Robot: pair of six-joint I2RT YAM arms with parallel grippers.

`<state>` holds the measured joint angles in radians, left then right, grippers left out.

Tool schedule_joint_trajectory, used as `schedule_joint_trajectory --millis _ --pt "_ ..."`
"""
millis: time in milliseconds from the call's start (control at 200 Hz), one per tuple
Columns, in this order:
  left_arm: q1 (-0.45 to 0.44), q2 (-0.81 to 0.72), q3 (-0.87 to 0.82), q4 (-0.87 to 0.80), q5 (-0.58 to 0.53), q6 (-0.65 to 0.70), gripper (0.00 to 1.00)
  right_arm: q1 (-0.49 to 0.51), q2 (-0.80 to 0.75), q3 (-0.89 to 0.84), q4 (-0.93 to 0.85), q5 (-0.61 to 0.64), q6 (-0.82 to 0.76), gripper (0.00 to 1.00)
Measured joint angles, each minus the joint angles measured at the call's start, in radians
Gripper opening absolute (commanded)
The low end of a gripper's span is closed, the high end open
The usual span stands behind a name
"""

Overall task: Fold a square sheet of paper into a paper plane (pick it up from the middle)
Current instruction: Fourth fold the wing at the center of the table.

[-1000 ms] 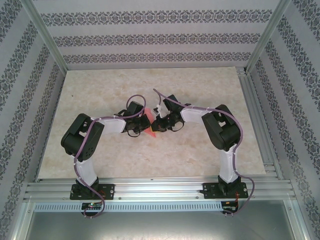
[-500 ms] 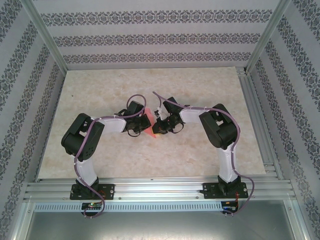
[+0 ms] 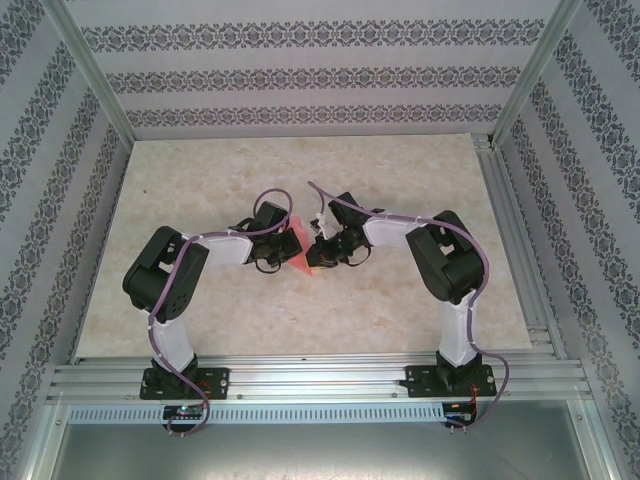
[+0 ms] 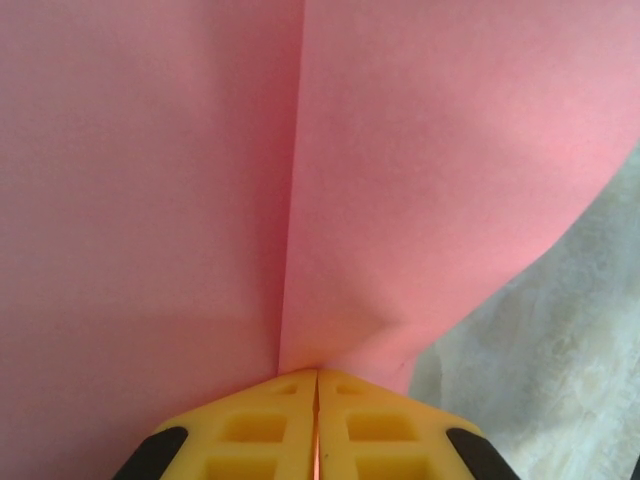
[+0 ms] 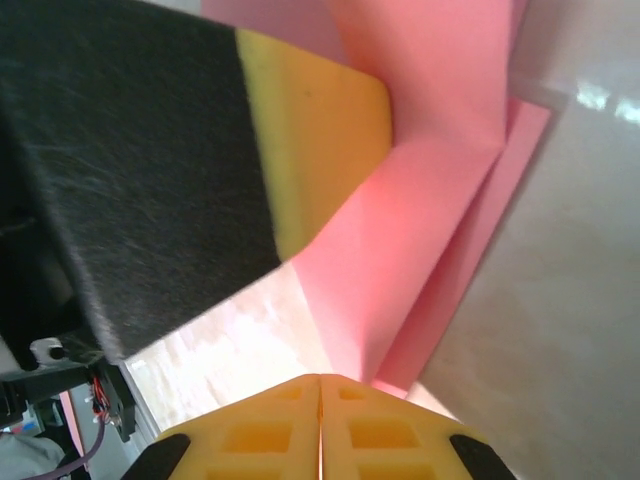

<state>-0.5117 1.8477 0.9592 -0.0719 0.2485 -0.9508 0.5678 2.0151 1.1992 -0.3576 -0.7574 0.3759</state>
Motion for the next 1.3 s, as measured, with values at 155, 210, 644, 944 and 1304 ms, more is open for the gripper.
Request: schedule_joint_trajectory --millis 155,210,644,944,1304 --pt "0.0 0.0 0.001 -0.002 0.0 0.0 0.1 0.0 0.025 -0.009 -0.001 0.01 0.0 0.08" --pt "0.0 0.0 0.002 -0.003 0.0 0.0 0.1 0.0 0.03 -0.011 -0.005 0.019 -0.003 0.08" --pt "0.0 0.004 0.007 -0.006 0.001 0.003 0.1 0.007 0.01 -0.007 -0.035 0.045 -0.022 0.09" --pt "0.0 0.008 0.011 -0.005 0.001 0.004 0.1 0.031 -0.02 -0.009 -0.033 0.042 -0.003 0.09" --pt "0.0 0.008 0.013 -0.005 0.003 0.004 0.1 0.003 0.03 -0.033 0.029 -0.005 0.027 0.08"
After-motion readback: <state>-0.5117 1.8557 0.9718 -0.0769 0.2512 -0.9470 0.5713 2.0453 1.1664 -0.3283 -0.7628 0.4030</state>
